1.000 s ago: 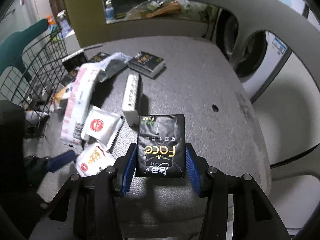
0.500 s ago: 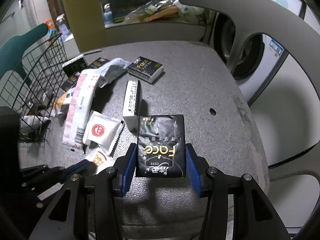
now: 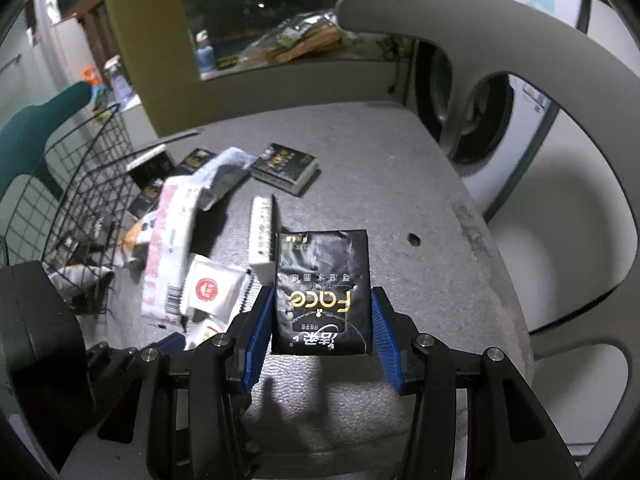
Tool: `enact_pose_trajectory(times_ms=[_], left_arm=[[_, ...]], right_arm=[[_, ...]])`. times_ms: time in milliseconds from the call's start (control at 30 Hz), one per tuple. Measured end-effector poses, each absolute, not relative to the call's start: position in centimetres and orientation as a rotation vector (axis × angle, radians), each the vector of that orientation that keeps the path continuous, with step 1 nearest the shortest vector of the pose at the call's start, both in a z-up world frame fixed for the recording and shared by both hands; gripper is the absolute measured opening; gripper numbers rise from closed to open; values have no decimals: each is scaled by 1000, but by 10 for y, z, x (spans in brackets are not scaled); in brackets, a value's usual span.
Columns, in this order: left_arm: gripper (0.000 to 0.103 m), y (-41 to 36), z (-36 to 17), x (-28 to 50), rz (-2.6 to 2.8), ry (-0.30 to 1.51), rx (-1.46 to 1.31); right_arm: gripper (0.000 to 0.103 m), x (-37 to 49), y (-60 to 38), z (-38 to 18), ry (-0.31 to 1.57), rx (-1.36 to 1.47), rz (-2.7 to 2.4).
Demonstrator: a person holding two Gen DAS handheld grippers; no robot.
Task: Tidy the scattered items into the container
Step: 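Grasp the white wrapped biscuit with the left gripper while the right holds the tissue pack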
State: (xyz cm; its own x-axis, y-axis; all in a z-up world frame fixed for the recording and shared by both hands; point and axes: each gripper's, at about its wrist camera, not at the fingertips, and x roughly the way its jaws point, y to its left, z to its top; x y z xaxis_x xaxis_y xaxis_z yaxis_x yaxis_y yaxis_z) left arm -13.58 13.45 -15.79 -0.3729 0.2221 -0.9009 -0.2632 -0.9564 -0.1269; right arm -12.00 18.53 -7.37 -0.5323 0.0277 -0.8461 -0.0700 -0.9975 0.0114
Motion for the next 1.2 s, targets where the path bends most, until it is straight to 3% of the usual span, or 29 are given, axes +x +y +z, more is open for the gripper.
enact_pose_trajectory(times_ms=[67, 167, 200, 233, 467, 500, 600, 633, 800, 833, 967, 1000, 1033, 1200], left_arm=[[66, 134, -165, -135, 2382, 66, -1568], [37, 136, -170, -131, 2399, 106, -1573], [19, 136, -169, -131, 2397, 113, -1574], [6, 135, -169, -130, 2394, 114, -1579], [5, 131, -167, -128, 2341, 73, -1559], [14, 131, -167, -127, 2325, 68, -1559], [70, 137, -167, -125, 2347, 98, -1537], [73, 139, -167, -125, 2368, 111, -1524], [71, 140, -173, -123, 2366, 134, -1534], [56, 140, -173, -122, 2392, 167, -1527], [36, 136, -172, -123, 2392, 183, -1528], [22, 136, -171, -122, 2378, 166, -1525], [15, 136, -170, -122, 2367, 151, -1525], [8, 131, -162, -118, 2366, 114, -1523]], right_arm=[[48, -120, 186, -78, 47, -1501, 2687], [48, -120, 188, -83, 68, -1525, 2671], [48, -120, 188, -85, 71, -1528, 2671], [48, -120, 188, -85, 71, -1529, 2671], [48, -119, 187, -82, 79, -1518, 2686], [48, -119, 187, -82, 82, -1514, 2686], [48, -118, 190, -80, 88, -1497, 2684], [47, -118, 191, -80, 93, -1490, 2680], [48, -117, 196, -80, 92, -1473, 2646], [48, -117, 196, -81, 92, -1476, 2642], [48, -117, 194, -82, 97, -1486, 2654], [48, -117, 194, -81, 95, -1484, 2655], [48, -117, 194, -82, 94, -1485, 2655], [48, -116, 193, -81, 99, -1495, 2666]])
